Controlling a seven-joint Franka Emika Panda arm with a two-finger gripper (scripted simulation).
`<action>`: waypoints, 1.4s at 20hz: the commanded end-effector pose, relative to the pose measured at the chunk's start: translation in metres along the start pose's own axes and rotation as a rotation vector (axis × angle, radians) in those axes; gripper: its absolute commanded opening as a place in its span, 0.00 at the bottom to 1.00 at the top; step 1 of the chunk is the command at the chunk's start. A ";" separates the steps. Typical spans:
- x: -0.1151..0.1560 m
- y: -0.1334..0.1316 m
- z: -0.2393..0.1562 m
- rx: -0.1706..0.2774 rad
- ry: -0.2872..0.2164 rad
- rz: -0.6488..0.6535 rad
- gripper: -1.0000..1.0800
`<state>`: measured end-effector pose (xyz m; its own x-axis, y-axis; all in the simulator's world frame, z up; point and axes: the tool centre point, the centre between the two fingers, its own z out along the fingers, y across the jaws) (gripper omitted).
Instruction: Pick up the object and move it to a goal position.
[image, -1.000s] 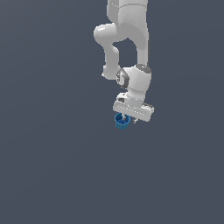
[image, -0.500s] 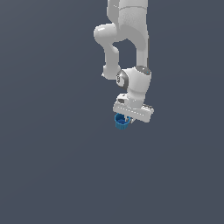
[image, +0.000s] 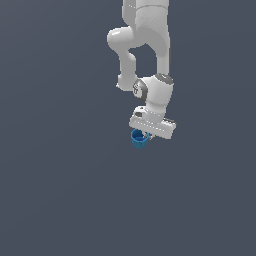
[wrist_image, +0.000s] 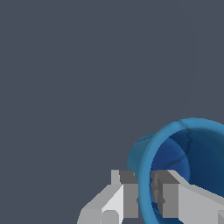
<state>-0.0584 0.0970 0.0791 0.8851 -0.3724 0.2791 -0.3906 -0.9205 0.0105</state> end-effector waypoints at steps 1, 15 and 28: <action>0.002 -0.002 -0.007 0.002 0.002 0.000 0.00; 0.010 -0.020 -0.105 0.003 0.002 0.000 0.00; 0.023 -0.046 -0.234 0.003 0.001 0.000 0.00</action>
<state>-0.0779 0.1543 0.2940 0.8852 -0.3725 0.2787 -0.3902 -0.9207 0.0086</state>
